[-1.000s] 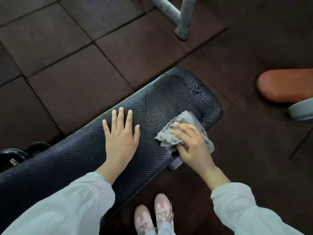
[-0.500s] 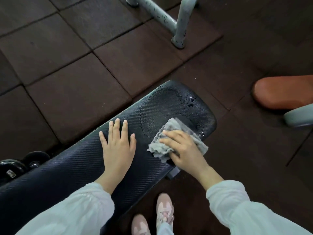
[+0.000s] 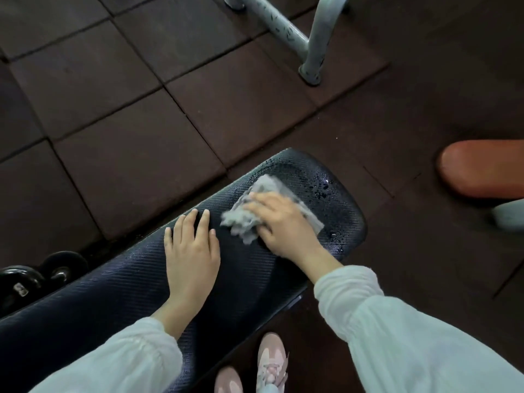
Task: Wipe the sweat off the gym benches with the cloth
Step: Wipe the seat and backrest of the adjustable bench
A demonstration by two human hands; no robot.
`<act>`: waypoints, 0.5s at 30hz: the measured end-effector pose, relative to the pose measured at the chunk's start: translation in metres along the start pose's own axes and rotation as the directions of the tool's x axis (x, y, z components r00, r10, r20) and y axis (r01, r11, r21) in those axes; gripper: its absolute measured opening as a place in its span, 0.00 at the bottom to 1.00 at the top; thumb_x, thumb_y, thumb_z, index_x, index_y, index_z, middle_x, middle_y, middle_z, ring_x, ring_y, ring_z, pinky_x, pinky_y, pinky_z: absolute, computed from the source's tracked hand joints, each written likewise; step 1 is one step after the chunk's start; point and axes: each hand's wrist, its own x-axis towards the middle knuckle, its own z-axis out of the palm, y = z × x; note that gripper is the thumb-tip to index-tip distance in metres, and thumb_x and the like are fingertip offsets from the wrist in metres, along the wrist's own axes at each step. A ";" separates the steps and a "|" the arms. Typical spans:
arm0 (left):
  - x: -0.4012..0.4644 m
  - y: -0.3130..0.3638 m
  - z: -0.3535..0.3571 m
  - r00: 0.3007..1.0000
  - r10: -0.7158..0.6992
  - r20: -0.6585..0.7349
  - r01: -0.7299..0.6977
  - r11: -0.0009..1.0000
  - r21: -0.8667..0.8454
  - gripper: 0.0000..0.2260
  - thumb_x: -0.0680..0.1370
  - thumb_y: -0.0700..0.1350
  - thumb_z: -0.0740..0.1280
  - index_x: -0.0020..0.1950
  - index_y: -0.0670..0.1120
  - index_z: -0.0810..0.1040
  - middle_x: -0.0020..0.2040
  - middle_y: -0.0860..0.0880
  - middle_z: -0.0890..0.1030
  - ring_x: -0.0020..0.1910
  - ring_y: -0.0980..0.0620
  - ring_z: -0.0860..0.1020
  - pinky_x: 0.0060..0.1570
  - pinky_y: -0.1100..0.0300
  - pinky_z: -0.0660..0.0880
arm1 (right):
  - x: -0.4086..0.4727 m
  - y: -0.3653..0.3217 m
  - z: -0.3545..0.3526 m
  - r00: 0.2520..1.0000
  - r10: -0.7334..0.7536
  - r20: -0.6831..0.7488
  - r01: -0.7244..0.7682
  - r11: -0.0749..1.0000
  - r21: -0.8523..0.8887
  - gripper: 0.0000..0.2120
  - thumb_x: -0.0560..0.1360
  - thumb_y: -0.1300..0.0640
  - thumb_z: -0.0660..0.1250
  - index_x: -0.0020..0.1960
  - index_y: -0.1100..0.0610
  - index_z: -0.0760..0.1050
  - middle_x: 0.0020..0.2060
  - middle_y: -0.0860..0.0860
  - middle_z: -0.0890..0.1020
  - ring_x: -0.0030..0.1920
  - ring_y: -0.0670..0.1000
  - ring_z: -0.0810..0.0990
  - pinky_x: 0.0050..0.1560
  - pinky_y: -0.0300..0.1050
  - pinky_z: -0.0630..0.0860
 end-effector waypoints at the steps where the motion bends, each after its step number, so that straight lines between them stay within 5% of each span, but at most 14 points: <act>1: 0.003 0.000 0.000 1.000 0.011 -0.002 -0.011 1.000 -0.002 0.21 0.77 0.47 0.53 0.61 0.38 0.76 0.59 0.38 0.77 0.59 0.38 0.75 0.59 0.39 0.69 | 0.005 0.005 -0.002 0.996 0.082 -0.045 -0.081 0.997 0.007 0.22 0.67 0.55 0.55 0.55 0.60 0.79 0.56 0.57 0.79 0.57 0.58 0.76 0.58 0.56 0.72; 3: 0.008 0.001 0.001 0.999 0.037 -0.005 -0.037 0.999 0.006 0.22 0.76 0.48 0.53 0.61 0.37 0.76 0.59 0.38 0.77 0.59 0.38 0.75 0.61 0.40 0.68 | 0.010 0.009 -0.004 0.986 0.142 -0.085 -0.143 0.990 0.000 0.22 0.67 0.54 0.55 0.55 0.60 0.78 0.55 0.56 0.80 0.57 0.58 0.75 0.56 0.59 0.73; 10: 0.014 0.016 0.007 0.997 0.068 0.022 -0.068 0.998 0.003 0.22 0.74 0.46 0.54 0.60 0.37 0.77 0.59 0.38 0.78 0.59 0.39 0.75 0.60 0.42 0.70 | 0.008 0.015 -0.008 0.978 -0.198 0.062 0.201 0.979 -0.039 0.20 0.67 0.58 0.56 0.54 0.58 0.80 0.56 0.55 0.80 0.57 0.54 0.73 0.56 0.49 0.69; 15: 0.021 0.025 0.011 1.000 0.011 0.028 -0.011 1.000 0.000 0.21 0.75 0.46 0.54 0.60 0.37 0.76 0.59 0.38 0.77 0.59 0.38 0.75 0.60 0.42 0.71 | 0.042 0.024 -0.010 0.995 -0.093 0.023 0.094 0.995 -0.045 0.20 0.67 0.56 0.55 0.52 0.60 0.80 0.52 0.55 0.81 0.53 0.57 0.78 0.52 0.52 0.75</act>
